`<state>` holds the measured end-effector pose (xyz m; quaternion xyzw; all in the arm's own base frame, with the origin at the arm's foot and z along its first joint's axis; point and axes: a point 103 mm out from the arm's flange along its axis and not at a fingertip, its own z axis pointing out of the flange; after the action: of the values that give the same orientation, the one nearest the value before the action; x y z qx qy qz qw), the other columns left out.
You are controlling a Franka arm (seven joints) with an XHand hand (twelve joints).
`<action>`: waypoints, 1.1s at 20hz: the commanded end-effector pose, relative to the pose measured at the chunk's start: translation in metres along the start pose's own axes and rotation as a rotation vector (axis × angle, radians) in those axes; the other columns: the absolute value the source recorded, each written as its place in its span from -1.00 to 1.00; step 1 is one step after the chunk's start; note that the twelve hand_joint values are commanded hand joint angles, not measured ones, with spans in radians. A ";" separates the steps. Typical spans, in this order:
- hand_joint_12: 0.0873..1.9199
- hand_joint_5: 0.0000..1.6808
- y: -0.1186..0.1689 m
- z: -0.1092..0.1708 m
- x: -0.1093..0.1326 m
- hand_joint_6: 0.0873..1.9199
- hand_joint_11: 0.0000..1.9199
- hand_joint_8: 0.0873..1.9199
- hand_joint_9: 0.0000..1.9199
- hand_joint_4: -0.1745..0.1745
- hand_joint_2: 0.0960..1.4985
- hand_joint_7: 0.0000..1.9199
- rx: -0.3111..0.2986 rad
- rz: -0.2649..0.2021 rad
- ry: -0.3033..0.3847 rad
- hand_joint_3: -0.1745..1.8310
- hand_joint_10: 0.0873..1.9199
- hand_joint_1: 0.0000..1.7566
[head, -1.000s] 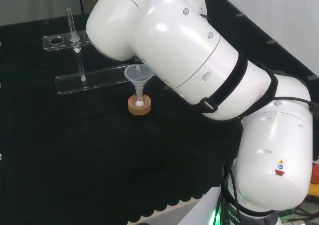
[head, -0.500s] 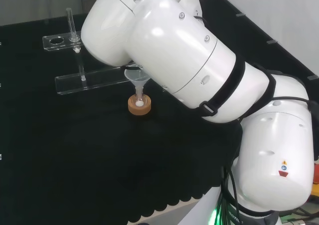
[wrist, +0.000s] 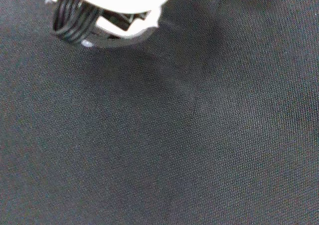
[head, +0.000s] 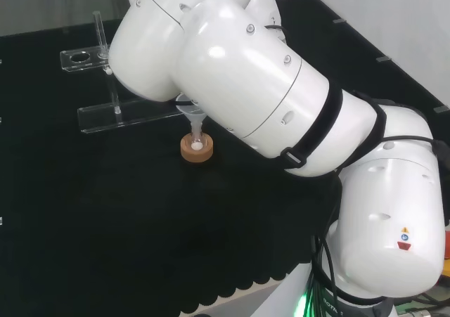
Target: Put the weighing funnel back on the table.
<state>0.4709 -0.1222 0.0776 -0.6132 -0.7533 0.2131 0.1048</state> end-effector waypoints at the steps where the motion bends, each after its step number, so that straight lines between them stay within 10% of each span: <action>1: 0.12 0.36 -0.002 -0.002 0.001 -0.17 -0.23 -0.36 0.12 1.00 -0.03 -0.20 0.004 -0.003 0.008 -0.30 -0.70 0.23; 7: 0.17 -0.21 -0.005 -0.007 0.003 -0.29 -0.31 -0.31 0.02 -0.08 -0.12 -0.34 0.013 -0.002 -0.007 -0.28 -0.63 0.07; 22: 0.24 -0.55 -0.032 -0.033 0.002 -0.62 -0.41 -0.30 -0.10 -0.14 -0.24 -0.45 -0.027 0.006 -0.032 -0.23 -0.54 0.00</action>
<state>0.4627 -0.1184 0.0994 -0.6100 -0.7533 0.2264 0.0958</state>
